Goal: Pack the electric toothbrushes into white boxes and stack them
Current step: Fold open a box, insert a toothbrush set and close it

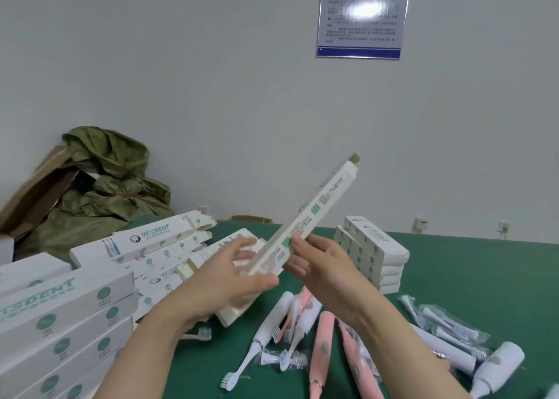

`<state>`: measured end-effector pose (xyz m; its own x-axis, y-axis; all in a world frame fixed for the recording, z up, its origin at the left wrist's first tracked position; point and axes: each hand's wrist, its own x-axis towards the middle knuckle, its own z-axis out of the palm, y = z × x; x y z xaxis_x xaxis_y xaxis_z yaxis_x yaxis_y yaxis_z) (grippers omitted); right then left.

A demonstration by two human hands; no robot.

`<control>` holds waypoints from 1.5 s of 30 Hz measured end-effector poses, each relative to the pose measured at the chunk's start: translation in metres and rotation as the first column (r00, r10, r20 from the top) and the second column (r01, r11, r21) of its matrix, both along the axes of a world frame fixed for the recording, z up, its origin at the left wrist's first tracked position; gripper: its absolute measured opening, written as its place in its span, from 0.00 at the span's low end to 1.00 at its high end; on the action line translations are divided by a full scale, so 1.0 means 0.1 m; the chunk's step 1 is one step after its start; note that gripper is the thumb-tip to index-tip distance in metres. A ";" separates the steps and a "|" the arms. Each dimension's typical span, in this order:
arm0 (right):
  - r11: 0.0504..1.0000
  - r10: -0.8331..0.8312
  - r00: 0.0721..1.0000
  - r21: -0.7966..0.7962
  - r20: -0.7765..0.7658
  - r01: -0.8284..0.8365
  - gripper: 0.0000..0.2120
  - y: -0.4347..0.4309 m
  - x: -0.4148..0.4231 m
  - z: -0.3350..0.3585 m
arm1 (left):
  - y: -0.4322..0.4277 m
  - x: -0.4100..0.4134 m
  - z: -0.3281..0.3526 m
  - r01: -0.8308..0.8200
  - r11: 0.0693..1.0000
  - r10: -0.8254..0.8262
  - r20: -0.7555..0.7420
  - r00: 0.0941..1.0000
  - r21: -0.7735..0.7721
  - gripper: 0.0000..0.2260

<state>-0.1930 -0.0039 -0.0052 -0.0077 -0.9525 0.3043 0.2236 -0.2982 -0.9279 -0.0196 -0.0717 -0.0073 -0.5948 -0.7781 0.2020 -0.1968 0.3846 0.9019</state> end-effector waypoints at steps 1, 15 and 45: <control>1.000 0.023 0.999 -0.007 0.036 -0.022 0.18 0.00 0.02 -0.02 | -0.01 -0.01 -0.03 0.005 1.000 -0.006 0.028 1.000 0.007 0.34; 0.988 -0.150 0.879 0.038 0.453 0.149 0.06 0.07 -0.06 0.05 | -0.03 -0.06 -0.06 -0.182 0.773 0.201 -0.037 0.979 -0.608 0.29; 0.899 -0.438 0.811 -0.173 -0.387 0.403 0.16 0.22 0.32 0.03 | 0.48 -0.13 0.35 0.139 0.939 -0.273 -0.439 0.856 -0.314 0.27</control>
<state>-0.1607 0.0176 -0.0021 -0.2616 -0.8575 0.4429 -0.3319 -0.3510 -0.8756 -0.0327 -0.0241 0.0282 -0.5168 -0.5265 0.6751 0.3337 0.6023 0.7252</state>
